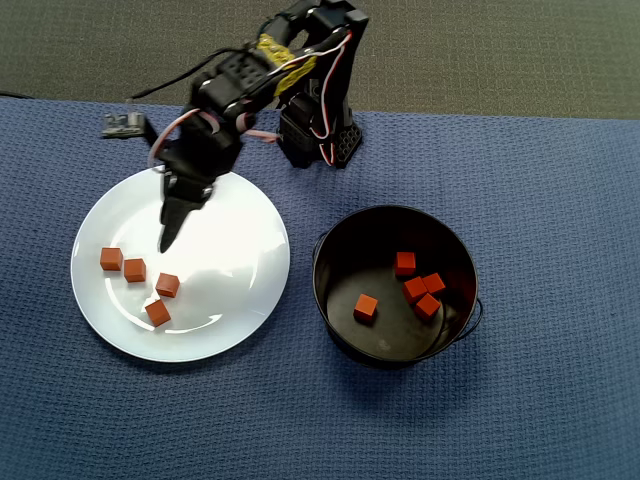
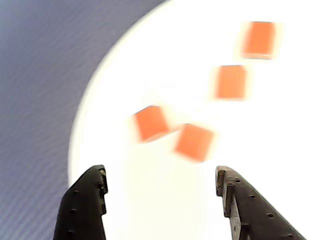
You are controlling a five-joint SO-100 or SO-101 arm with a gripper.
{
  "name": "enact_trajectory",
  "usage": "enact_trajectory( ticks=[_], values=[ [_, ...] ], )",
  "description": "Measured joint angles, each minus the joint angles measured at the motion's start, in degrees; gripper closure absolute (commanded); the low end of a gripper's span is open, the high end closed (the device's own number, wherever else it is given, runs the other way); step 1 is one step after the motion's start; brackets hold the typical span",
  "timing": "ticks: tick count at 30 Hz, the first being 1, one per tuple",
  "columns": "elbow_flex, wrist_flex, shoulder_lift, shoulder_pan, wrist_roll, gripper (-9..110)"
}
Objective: Pick up the red cubes from the white plate and place them in the black recipient
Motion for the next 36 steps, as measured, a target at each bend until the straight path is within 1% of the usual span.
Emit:
enact_trajectory(
  ticks=[11,16,20,36],
  values=[
    [-17.8,11.0,-23.6,-0.1,14.0,84],
    [-25.9,17.8,-30.1,-3.4,18.5,85],
    [-28.7,18.5,-33.7,-4.0,19.7,85],
    [-35.9,18.5,-42.3,-4.4,18.6,84]
  ],
)
